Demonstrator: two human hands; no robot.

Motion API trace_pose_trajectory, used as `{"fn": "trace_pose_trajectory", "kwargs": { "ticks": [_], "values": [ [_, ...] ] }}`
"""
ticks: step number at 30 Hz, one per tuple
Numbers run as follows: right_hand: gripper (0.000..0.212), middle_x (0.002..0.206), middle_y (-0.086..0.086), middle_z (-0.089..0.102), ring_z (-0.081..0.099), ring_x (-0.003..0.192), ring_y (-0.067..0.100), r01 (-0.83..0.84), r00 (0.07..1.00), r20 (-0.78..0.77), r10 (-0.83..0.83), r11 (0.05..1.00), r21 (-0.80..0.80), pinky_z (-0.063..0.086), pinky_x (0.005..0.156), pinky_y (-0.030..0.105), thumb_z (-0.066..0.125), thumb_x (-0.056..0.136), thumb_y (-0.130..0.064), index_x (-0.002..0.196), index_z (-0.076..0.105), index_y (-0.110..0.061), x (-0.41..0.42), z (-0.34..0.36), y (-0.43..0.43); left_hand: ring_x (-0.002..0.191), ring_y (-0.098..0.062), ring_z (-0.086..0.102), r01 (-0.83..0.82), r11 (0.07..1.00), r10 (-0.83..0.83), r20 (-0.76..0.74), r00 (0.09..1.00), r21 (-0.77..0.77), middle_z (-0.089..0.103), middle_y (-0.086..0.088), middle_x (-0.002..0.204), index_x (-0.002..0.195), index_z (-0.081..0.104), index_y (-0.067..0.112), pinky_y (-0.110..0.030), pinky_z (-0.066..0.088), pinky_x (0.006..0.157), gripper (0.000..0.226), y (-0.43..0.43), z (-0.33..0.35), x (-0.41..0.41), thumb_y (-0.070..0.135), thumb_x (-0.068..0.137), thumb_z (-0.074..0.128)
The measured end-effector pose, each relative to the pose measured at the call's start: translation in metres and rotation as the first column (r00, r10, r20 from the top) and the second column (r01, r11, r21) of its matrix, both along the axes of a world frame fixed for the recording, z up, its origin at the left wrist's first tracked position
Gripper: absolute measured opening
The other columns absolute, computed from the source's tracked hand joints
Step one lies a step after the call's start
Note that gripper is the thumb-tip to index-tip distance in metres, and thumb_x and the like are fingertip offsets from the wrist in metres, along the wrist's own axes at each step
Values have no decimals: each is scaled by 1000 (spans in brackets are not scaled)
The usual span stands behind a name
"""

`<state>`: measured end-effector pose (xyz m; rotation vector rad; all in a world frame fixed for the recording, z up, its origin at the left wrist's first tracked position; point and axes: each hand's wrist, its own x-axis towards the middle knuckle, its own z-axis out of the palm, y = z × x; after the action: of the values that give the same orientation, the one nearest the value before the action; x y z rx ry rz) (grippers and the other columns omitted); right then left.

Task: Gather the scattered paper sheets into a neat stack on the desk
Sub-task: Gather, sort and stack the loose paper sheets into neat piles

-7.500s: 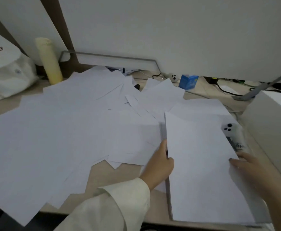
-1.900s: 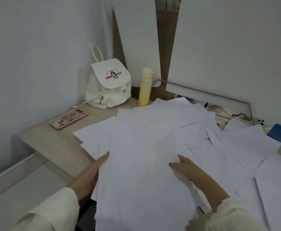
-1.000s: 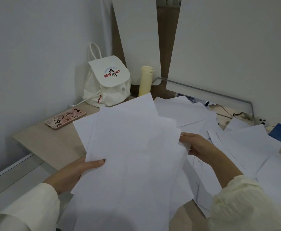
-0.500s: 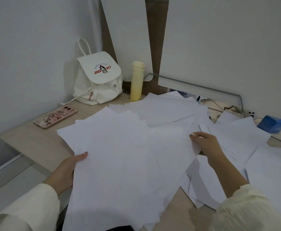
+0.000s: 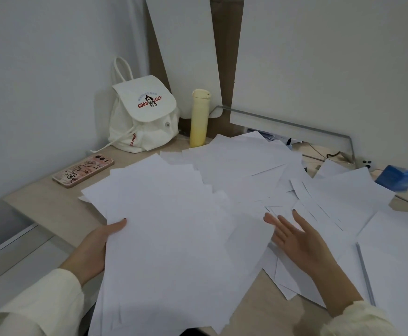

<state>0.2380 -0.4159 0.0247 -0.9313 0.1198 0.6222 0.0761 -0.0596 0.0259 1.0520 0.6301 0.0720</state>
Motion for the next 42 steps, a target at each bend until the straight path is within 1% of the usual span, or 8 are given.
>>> {"fn": "trace_pose_trajectory", "kwargs": {
  "ticks": [6, 11, 14, 20, 27, 31, 38, 42],
  "values": [
    [23, 107, 16, 71, 68, 96, 30, -89, 978, 141, 152, 921, -379, 57, 69, 29, 53, 91, -9, 111, 62, -1, -42, -11, 36, 84, -26, 66, -34, 999, 34, -33, 999, 0, 74, -7, 83, 105, 63, 7, -38, 48, 75, 22, -8, -3, 7, 21, 94, 51],
    [15, 77, 10, 59, 54, 75, 21, 577, 757, 652, -46, 515, -634, 40, 64, 31, 52, 89, -11, 86, 60, 1, -15, 33, 32, 80, -26, 63, -56, 996, 61, -54, 997, 74, 67, -11, 91, 110, 59, 3, -36, 46, 70, 23, -10, -4, 11, 16, 95, 50],
    [7, 81, 0, 66, 60, 77, 14, 565, 569, 817, 98, 675, -475, 47, 69, 29, 60, 89, -13, 83, 64, -13, -18, 108, 30, 82, -27, 61, -38, 991, 46, -59, 997, 131, 65, -12, 94, 110, 58, 2, -36, 47, 70, 21, -7, -1, 10, 14, 95, 48],
    [22, 90, -1, 75, 72, 79, 13, 7, 667, 713, 213, 956, -292, 57, 68, 22, 57, 82, -26, 96, 70, -15, -27, 190, 52, 65, -23, 68, 34, 986, -26, -51, 998, 161, 71, -8, 75, 95, 61, 2, -28, 56, 54, 14, -10, 1, 13, 3, 93, 47],
    [17, 98, 4, 67, 63, 83, 18, 46, 794, 463, 394, 721, -692, 53, 68, 24, 50, 95, -18, 105, 61, -12, 27, 121, 97, 48, -5, 65, 21, 986, -13, -45, 999, 168, 67, -8, 72, 98, 61, -3, -21, 51, 51, 20, -15, -3, 14, 8, 97, 44],
    [29, 116, 7, 60, 58, 103, 25, 28, 765, 371, 527, 548, -836, 49, 80, 31, 46, 96, -19, 123, 54, -13, 36, 87, 130, 108, -17, 63, 70, 998, -70, 60, 996, 11, 68, 2, 117, 118, 60, 25, -38, 41, 103, 43, -12, -7, 13, 52, 92, 41],
    [15, 96, -2, 64, 62, 84, 13, -53, 743, 399, 537, 642, -765, 50, 74, 24, 51, 95, -24, 107, 58, -19, 25, 58, 178, 97, -24, 69, 167, 972, -176, 39, 984, 168, 72, -8, 107, 114, 64, 11, -34, 55, 84, 101, -11, -14, 11, 53, 25, 90],
    [26, 74, -2, 51, 49, 69, 14, 28, 786, 388, 481, 599, -800, 39, 70, 24, 43, 97, -28, 76, 51, -15, 34, 43, 175, 94, -22, 70, 151, 983, -161, 86, 983, 108, 72, -9, 107, 111, 64, 10, -26, 58, 74, 54, -7, -15, 9, 32, 65, 81]
  ]
}}
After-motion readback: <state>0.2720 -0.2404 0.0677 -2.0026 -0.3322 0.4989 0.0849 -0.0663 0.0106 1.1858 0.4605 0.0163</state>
